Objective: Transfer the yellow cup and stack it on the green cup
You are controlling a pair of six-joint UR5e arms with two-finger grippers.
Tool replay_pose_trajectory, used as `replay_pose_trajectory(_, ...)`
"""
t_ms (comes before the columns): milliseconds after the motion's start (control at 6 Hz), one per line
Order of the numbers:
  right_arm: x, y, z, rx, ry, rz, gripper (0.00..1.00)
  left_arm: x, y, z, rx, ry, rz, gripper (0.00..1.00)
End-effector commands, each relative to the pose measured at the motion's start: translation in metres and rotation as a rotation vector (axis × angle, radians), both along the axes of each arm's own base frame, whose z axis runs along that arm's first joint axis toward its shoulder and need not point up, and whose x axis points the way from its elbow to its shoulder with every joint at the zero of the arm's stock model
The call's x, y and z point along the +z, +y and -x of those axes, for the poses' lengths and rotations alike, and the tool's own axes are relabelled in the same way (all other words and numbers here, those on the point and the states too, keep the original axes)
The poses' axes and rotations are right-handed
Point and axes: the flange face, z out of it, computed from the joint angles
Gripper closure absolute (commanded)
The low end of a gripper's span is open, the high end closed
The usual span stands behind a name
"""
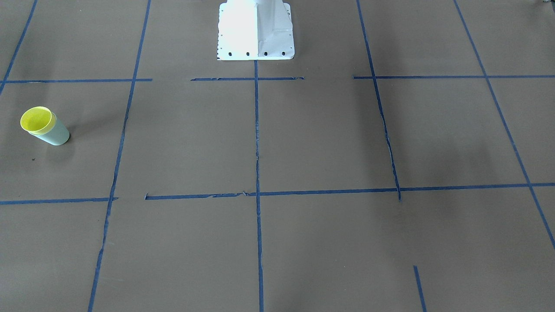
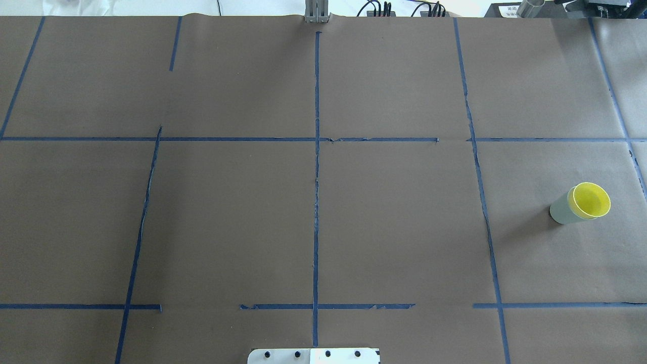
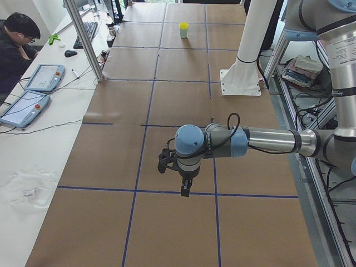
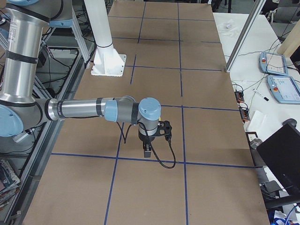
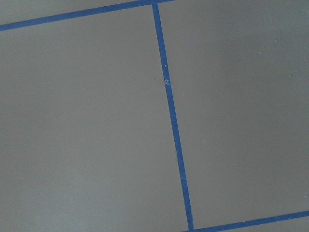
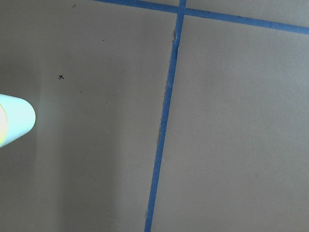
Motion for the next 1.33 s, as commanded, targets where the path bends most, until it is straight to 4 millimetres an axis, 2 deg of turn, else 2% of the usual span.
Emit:
replay_pose_trajectory(0, -0.0006, 0.0003, 0.0001, -0.002, -0.001, -0.004, 0.00, -0.0028, -0.0006, 0.0009, 0.002, -0.005, -0.014, 0.00)
replay_pose_trajectory(1167, 0.0088, 0.0076, -0.0002, -0.002, 0.001, 0.017, 0.00, -0.0027, -0.0005, 0.0009, 0.002, -0.005, -0.013, 0.00)
